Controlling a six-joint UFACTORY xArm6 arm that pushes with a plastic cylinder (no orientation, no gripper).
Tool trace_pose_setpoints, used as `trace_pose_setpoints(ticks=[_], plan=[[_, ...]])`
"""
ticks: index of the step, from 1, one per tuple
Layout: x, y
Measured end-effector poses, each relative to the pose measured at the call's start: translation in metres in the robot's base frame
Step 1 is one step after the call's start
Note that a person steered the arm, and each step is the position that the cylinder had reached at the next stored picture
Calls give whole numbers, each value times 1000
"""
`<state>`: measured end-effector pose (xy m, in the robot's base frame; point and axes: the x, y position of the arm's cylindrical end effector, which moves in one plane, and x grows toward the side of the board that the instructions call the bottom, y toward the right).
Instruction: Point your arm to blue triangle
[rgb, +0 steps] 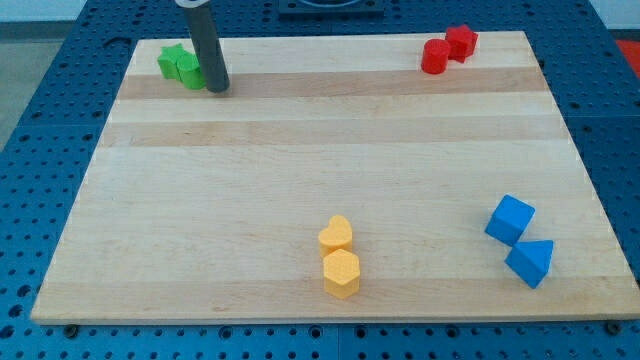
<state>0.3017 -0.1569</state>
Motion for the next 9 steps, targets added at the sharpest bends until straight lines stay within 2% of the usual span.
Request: trace_pose_setpoints(ticks=[2,7,9], plan=[[37,57],[18,60],[17,90]])
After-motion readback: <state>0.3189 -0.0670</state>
